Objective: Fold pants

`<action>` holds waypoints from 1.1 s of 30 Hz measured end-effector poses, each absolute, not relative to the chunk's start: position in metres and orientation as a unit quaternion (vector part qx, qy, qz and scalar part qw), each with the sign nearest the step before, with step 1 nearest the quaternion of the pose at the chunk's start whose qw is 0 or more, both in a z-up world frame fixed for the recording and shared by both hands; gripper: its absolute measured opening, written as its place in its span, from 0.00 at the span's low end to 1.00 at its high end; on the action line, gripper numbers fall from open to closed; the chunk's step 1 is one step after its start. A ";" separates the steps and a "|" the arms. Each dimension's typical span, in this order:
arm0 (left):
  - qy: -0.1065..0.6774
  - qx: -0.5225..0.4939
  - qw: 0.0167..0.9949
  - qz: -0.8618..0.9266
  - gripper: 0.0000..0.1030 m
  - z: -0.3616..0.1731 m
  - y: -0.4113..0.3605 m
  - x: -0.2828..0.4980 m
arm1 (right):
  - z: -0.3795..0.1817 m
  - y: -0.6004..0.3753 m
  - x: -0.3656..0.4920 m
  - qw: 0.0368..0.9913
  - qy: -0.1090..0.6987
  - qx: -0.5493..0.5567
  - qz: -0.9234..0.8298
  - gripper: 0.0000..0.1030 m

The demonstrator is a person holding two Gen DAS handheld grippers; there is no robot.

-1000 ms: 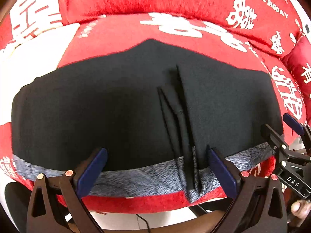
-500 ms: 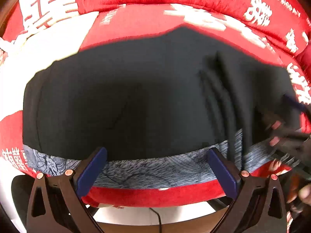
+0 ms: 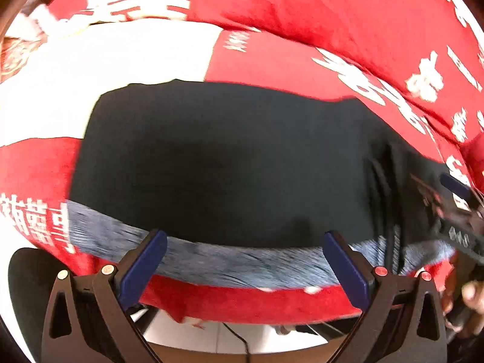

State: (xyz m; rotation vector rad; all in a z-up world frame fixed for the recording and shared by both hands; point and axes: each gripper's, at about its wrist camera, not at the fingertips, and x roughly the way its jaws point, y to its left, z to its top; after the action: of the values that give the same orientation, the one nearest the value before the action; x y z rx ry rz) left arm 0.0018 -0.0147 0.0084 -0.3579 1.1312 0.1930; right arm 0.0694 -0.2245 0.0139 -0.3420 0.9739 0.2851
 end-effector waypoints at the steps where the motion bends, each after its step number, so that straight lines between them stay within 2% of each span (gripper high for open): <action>1: 0.539 -0.165 0.820 0.105 1.00 0.002 -0.009 0.002 | 0.013 -0.214 0.066 0.857 0.459 -0.181 0.147 1.00; 3: 0.576 -0.165 0.792 0.115 1.00 -0.022 0.001 0.005 | 0.002 -0.197 0.063 0.844 0.467 -0.210 0.159 1.00; 5: 0.562 -0.188 0.799 0.105 1.00 -0.017 0.008 -0.001 | -0.022 -0.179 0.065 0.812 0.505 -0.246 0.157 1.00; 9: 0.532 -0.212 0.811 0.123 1.00 -0.006 0.029 -0.020 | 0.000 -0.157 0.056 0.829 0.465 -0.230 0.207 1.00; 15: 0.543 -0.237 0.800 0.095 1.00 -0.030 0.051 -0.024 | 0.003 -0.074 0.067 0.781 0.427 -0.306 0.337 1.00; 21: 0.529 -0.241 0.810 0.080 1.00 -0.023 0.067 -0.042 | -0.030 0.006 0.095 0.675 0.470 -0.344 0.453 1.00; 25: 0.523 -0.269 0.805 0.070 1.00 -0.022 0.093 -0.048 | -0.053 0.042 0.110 0.608 0.512 -0.330 0.510 1.00; 26: 0.518 -0.277 0.806 0.067 1.00 -0.021 0.102 -0.052 | -0.052 0.047 0.109 0.596 0.516 -0.335 0.517 0.97; 28: 0.506 -0.285 0.811 0.067 1.00 -0.016 0.124 -0.055 | -0.042 0.050 0.098 0.572 0.516 -0.354 0.531 0.68; 29: 0.499 -0.289 0.814 0.067 1.00 -0.014 0.136 -0.060 | -0.038 0.049 0.096 0.571 0.509 -0.367 0.530 0.58; 30: 0.493 -0.295 0.816 0.064 1.00 -0.013 0.149 -0.064 | -0.032 0.046 0.091 0.571 0.495 -0.381 0.533 0.38; 31: 0.489 -0.303 0.816 0.056 1.00 -0.014 0.158 -0.066 | -0.023 0.040 0.083 0.572 0.477 -0.394 0.538 0.28; 33: 0.486 -0.325 0.811 0.026 1.00 -0.019 0.173 -0.065 | -0.012 0.034 0.073 0.582 0.455 -0.399 0.543 0.24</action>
State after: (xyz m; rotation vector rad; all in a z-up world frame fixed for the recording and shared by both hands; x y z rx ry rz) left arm -0.0653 0.1735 -0.0192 -0.6946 1.0381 0.0561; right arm 0.0726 0.0337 -0.0121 -0.9312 1.0617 1.2685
